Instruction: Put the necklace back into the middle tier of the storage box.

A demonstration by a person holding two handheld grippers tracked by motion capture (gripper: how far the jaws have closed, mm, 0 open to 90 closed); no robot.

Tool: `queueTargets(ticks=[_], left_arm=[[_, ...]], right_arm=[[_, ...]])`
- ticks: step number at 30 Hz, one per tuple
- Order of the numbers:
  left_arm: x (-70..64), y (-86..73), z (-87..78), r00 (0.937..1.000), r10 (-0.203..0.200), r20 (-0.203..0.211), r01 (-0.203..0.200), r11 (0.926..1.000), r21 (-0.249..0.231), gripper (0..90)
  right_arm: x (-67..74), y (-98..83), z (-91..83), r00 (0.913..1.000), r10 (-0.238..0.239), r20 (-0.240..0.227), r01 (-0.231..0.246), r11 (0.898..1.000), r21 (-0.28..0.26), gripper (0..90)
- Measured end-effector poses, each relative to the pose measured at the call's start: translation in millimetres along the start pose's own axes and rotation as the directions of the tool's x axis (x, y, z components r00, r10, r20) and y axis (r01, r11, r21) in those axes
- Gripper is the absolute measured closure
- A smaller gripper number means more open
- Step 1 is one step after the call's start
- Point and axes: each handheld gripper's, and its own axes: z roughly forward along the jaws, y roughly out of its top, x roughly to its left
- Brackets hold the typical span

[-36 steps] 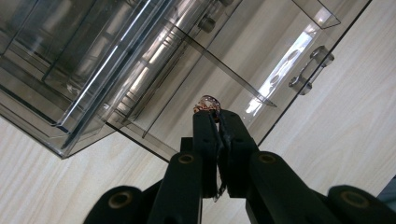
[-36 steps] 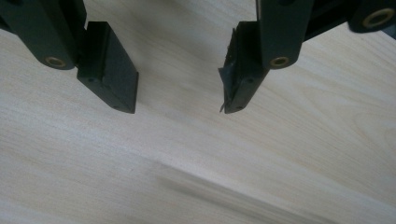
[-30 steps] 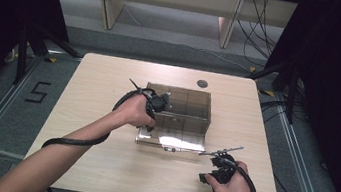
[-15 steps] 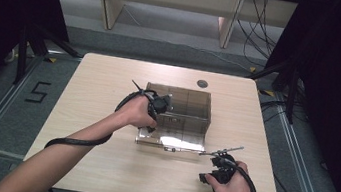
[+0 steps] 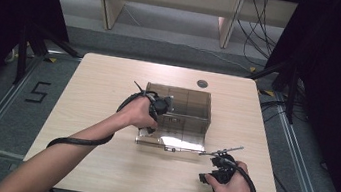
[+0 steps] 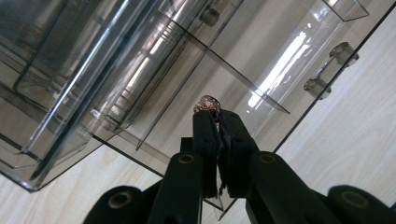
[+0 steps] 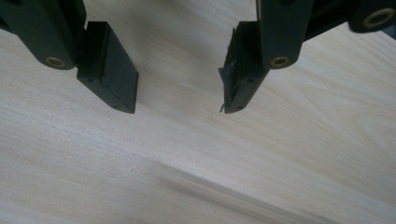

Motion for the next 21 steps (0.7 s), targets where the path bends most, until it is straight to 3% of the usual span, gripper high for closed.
queueTargets(ticks=[9,21], left_arm=[[0.5,0.4,5.1,0.9999,-0.012,-0.003,0.012,0.9999,0.005,85.7],[-0.4,-0.1,9.1,1.0000,0.004,0.002,-0.004,0.9997,0.026,84.0]], right_arm=[[-0.2,0.0,0.0,1.0000,0.001,0.002,-0.001,1.000,0.000,45.9],[-0.3,-0.1,0.0,1.0000,0.000,0.002,0.000,1.000,0.001,45.8]])
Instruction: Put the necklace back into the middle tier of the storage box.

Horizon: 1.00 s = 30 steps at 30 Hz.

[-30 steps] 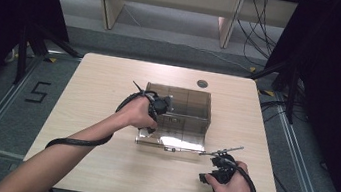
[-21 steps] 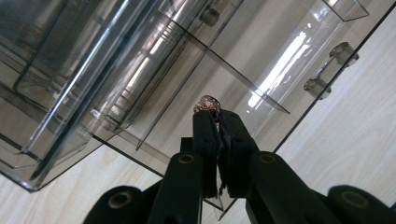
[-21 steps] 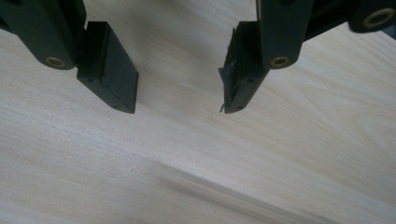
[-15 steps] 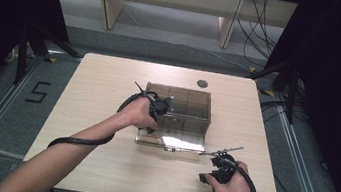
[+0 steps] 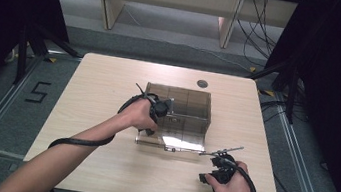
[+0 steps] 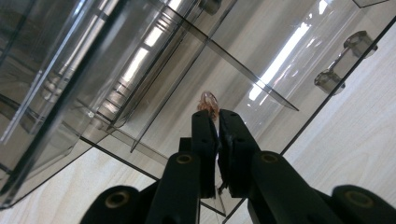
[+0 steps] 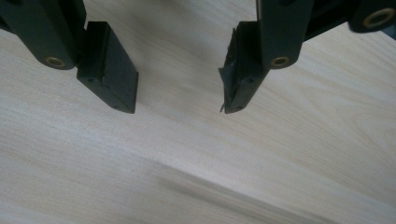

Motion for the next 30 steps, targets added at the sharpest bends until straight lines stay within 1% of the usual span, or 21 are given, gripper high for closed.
queueTargets(ticks=[3,4,5,6,7,8,10,12,13,14,15,16,21,22,26,27,28,29,30], left_arm=[[0.1,-0.6,-0.4,1.0000,-0.004,0.000,0.004,1.0000,-0.004,83.4],[-1.3,-1.3,-0.9,0.9997,-0.024,0.007,0.024,0.9997,0.003,83.4],[-1.2,-1.9,-1.3,0.9997,-0.024,0.008,0.024,0.9997,-0.001,83.2],[0.4,-2.0,-2.4,1.0000,-0.001,-0.002,0.001,1.0000,-0.005,82.9],[0.6,-2.3,-3.8,1.0000,0.002,-0.004,-0.002,1.0000,-0.003,82.7],[-1.6,-3.5,-4.4,0.9996,-0.028,0.005,0.028,0.9996,-0.009,82.4],[0.2,-4.5,-6.9,1.0000,0.003,-0.007,-0.003,0.9999,-0.010,81.7],[-0.4,-6.7,-8.9,1.0000,0.001,-0.006,-0.001,0.9999,-0.016,80.7],[-0.5,-7.5,-9.8,0.9999,0.002,-0.011,-0.003,0.9998,-0.018,80.0],[0.2,-8.4,-11.6,0.9999,0.012,-0.010,-0.012,0.9998,-0.016,79.4],[-0.8,-9.6,-12.5,0.9999,0.002,-0.011,-0.002,0.9996,-0.029,78.7],[-0.7,-10.7,-13.6,0.9999,0.006,-0.015,-0.006,0.9994,-0.035,78.3],[-2.1,-16.6,-18.6,0.9998,0.009,-0.019,-0.010,0.9990,-0.045,77.5],[-2.4,-18.0,-19.5,0.9998,0.006,-0.022,-0.007,0.9987,-0.051,77.4],[-2.1,-23.8,-23.7,0.9995,0.014,-0.030,-0.015,0.9986,-0.050,77.0],[-2.5,-25.5,-24.8,0.9995,0.010,-0.030,-0.012,0.9986,-0.052,76.8],[-2.0,-27.3,-26.4,0.9994,0.017,-0.031,-0.019,0.9986,-0.050,76.6],[-2.4,-28.9,-27.2,0.9994,0.013,-0.032,-0.015,0.9983,-0.056,76.3],[-2.3,-29.8,-28.6,0.9994,0.017,-0.031,-0.019,0.9987,-0.048,76.2]], right_arm=[[-0.1,0.0,0.0,1.0000,0.000,0.000,0.000,1.000,0.000,45.8],[-0.1,0.0,0.0,1.0000,0.000,0.000,0.000,1.000,0.000,45.8],[-0.1,0.0,0.0,1.0000,0.000,0.000,0.000,1.000,0.000,45.9],[-0.1,0.0,0.0,1.0000,0.000,0.000,0.000,1.000,0.000,45.9],[0.0,0.0,0.0,1.0000,0.000,0.000,0.000,1.000,0.000,45.8],[0.0,0.0,0.0,1.0000,0.000,0.000,0.000,1.000,0.000,45.8],[0.0,0.0,0.0,1.0000,0.000,0.000,0.000,1.000,0.001,45.8],[0.0,0.0,0.1,1.0000,0.001,0.000,-0.001,1.000,0.000,45.8],[-0.5,0.0,0.3,0.9999,-0.007,0.011,0.007,1.000,0.002,45.8],[0.2,0.0,0.1,1.0000,-0.003,-0.003,0.003,1.000,0.000,45.8],[0.3,-0.1,0.0,1.0000,-0.003,-0.006,0.003,1.000,0.000,45.8],[0.3,-0.1,0.3,1.0000,-0.003,0.000,0.003,1.000,0.000,45.8],[0.3,0.0,0.2,1.0000,-0.002,0.000,0.002,1.000,0.000,45.8],[-0.5,-0.1,0.5,0.9999,-0.009,0.010,0.009,1.000,0.001,45.8],[-0.5,-0.2,0.6,0.9999,-0.010,0.012,0.010,1.000,0.002,45.8],[0.1,-0.1,0.5,1.0000,-0.005,0.003,0.005,1.000,0.001,45.8],[0.1,-0.1,0.5,1.0000,-0.005,0.001,0.005,1.000,0.001,45.8],[0.2,-0.1,0.6,1.0000,-0.005,0.002,0.005,1.000,0.002,45.8],[0.2,-0.1,0.7,1.0000,-0.006,0.002,0.006,1.000,0.002,45.8]])
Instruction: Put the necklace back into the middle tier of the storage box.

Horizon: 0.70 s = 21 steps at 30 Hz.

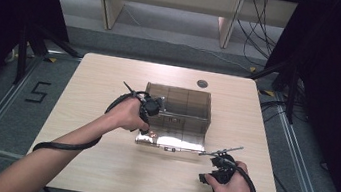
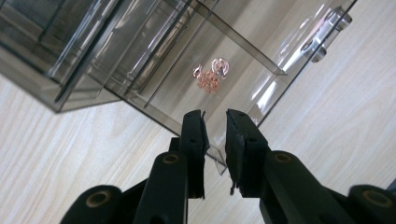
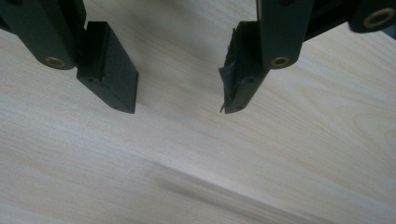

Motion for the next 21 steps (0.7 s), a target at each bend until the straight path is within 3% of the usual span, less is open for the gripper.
queueTargets(ticks=[16,17,20,21], left_arm=[[0.3,-31.8,-7.9,0.9994,-0.032,-0.010,0.031,0.9983,-0.049,75.0],[1.6,-34.6,-9.3,0.9998,-0.020,-0.010,0.019,0.9990,-0.040,74.8],[1.7,-42.0,-9.3,0.9993,-0.036,-0.010,0.036,0.9974,-0.063,74.5],[2.3,-44.7,-9.6,0.9993,-0.035,-0.013,0.034,0.9974,-0.063,74.2]], right_arm=[[1.0,0.0,-0.1,1.0000,0.005,-0.002,-0.005,1.000,0.000,45.7],[-1.2,0.2,1.2,0.9997,-0.025,0.008,0.025,1.000,-0.004,45.7],[0.2,0.2,0.6,1.0000,-0.008,-0.003,0.008,1.000,-0.004,45.7],[-1.2,0.2,1.2,0.9996,-0.024,0.012,0.024,1.000,-0.004,45.7]])
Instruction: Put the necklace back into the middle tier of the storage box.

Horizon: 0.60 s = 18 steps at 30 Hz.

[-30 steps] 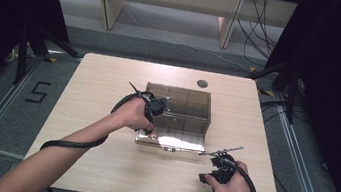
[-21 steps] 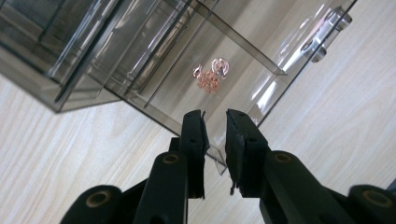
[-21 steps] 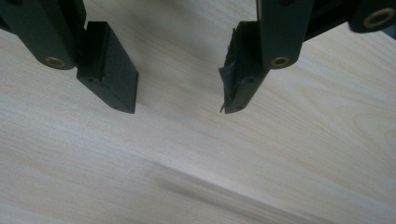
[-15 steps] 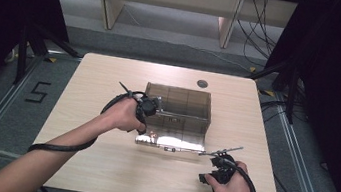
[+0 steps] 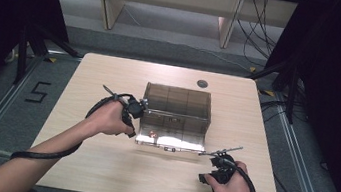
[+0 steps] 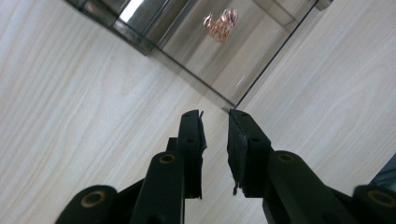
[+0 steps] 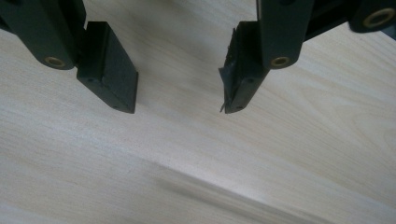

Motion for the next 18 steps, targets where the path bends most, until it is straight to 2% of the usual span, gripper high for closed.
queueTargets(ticks=[4,11,12,16,18], left_arm=[[1.6,-10.4,-1.1,1.0000,-0.009,-0.002,0.009,1.0000,-0.002,73.4],[2.9,-25.4,-2.8,0.9995,-0.030,-0.002,0.030,0.9993,-0.022,72.8],[2.9,-28.3,-3.0,0.9997,-0.026,-0.002,0.026,0.9994,-0.022,72.8],[1.9,-41.5,-0.3,0.9994,-0.035,0.000,0.035,0.9991,-0.023,72.6],[2.8,-49.4,1.3,0.9992,-0.040,-0.003,0.040,0.9990,-0.021,72.5]], right_arm=[[2.6,0.0,-0.9,0.9995,0.029,-0.011,-0.029,1.000,0.005,45.7],[2.9,-0.2,-0.9,0.9995,0.022,-0.023,-0.022,1.000,0.004,45.7],[2.8,-0.1,-0.5,0.9997,0.023,-0.012,-0.023,1.000,0.003,45.7],[1.0,-0.3,-1.0,0.9997,0.006,-0.022,-0.007,1.000,-0.004,45.7],[1.5,-0.1,-0.4,0.9998,0.015,-0.014,-0.015,1.000,-0.001,45.7]])
